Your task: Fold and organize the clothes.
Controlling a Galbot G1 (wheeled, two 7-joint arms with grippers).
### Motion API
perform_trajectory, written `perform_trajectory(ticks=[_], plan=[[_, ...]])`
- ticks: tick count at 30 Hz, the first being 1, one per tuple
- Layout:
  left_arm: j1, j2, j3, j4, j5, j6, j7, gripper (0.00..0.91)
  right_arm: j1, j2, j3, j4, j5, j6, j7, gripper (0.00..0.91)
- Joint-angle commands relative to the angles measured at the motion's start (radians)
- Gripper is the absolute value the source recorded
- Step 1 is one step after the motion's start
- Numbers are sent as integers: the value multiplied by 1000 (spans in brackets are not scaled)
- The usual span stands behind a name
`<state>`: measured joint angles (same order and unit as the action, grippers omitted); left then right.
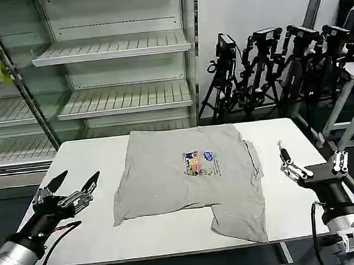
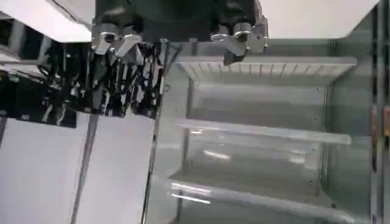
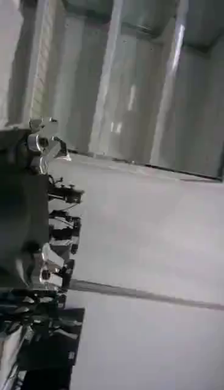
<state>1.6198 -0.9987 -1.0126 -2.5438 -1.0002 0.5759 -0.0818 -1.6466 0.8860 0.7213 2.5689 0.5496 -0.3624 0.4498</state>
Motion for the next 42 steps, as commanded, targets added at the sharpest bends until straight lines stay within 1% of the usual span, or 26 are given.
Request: perform_trajectory(ticks=[1,3,4,7,9,12,16,20,24,32,36,42], plan=[[44,29,19,-74,-87,2,-37,907,-91,-9,-56,36,59,-25,100,907],[58,43,22,-74,-100,2,-46,907,-114,-12,-66,26,76,-28,135,907],[67,54,29,-74,-100,2,-48,907,-131,-12,-78,15,100,-38,165,907],[92,66,57,-58,-104,2,-52,907,-147,-12,-93,5,133,-72,203,907],[106,74,78,-45,-105,2,-50,907,-161,-12,-104,-1,136,-79,215,907],[111,96,107,5,-103,1,-50,907,-178,-11,-132,-13,134,-81,223,907],[82,107,162,80,-75,1,-44,907,-171,-5,-163,-41,127,-76,225,907],[41,98,226,139,-31,1,-33,907,-159,-2,-196,-62,129,-71,226,907],[15,87,293,192,21,1,-21,907,-136,-2,-257,-96,127,-67,230,907],[-21,82,387,296,64,0,-16,907,-77,-3,-362,-181,131,-51,245,907],[-51,78,425,362,85,0,-11,907,-45,-3,-383,-208,134,-42,247,907],[-90,85,440,421,90,0,-5,907,-20,-12,-385,-218,147,-42,248,907]])
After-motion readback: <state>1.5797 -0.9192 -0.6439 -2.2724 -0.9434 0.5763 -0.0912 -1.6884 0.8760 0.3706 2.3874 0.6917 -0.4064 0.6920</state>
